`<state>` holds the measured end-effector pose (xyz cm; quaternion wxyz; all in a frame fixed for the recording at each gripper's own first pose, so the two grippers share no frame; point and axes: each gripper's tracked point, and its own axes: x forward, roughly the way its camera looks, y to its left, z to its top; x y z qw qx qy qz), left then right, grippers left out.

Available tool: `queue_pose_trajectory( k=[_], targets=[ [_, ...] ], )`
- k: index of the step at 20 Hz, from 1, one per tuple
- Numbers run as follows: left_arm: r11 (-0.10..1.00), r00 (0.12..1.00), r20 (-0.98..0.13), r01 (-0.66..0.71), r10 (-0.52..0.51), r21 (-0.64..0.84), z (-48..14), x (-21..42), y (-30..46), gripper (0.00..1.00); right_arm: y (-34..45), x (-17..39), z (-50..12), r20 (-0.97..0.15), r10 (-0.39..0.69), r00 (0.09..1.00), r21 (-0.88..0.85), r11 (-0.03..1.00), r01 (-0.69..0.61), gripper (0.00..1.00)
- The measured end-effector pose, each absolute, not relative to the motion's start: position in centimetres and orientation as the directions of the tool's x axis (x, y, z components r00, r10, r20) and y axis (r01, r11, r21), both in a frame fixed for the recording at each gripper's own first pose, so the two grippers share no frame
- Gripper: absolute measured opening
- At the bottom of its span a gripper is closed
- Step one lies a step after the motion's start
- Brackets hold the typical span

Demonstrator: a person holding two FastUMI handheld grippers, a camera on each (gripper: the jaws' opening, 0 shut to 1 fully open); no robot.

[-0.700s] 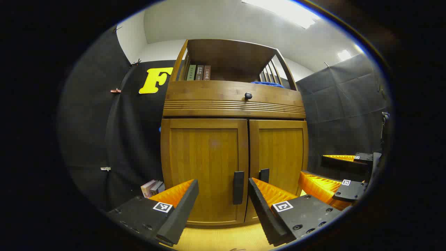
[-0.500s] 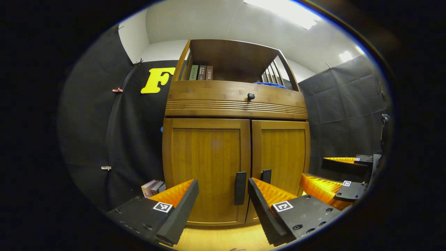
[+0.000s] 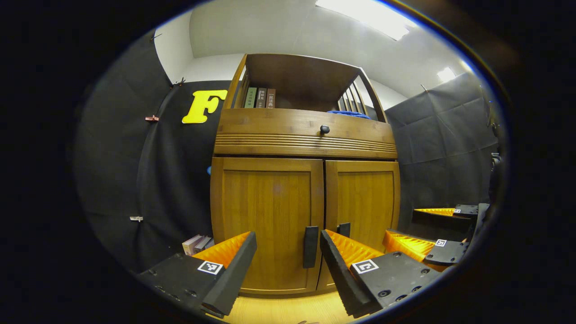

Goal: Open the right door of the double-door shoe cabinet with the right hand, and open the left door with the left hand.

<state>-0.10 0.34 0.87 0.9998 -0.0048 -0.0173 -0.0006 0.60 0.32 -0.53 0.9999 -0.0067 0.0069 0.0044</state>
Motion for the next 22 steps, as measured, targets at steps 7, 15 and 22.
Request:
queue_pose_trajectory(
  k=[7, 15, 22],
  targets=[
    [1.000, 1.000, 0.029, 0.009, -0.009, -0.014, 0.8, -0.4, 0.4, 0.88, 0.6, 0.4, -0.8, -0.028, 0.017, 0.999, -0.021, 1.000, -0.018, 0.97],
    [1.000, 0.999, 0.044, 0.001, 0.000, -0.029, 0.8, -1.1, 1.3, 0.88, 0.7, 1.1, -0.9, -0.013, 0.012, 1.000, -0.012, 1.000, -0.012, 0.97],
    [1.000, 0.998, 0.055, -0.009, 0.010, -0.020, 0.5, -2.5, 2.6, 0.88, 1.0, 3.1, -2.3, -0.007, -0.007, 1.000, -0.027, 1.000, 0.007, 0.97]
  ],
)
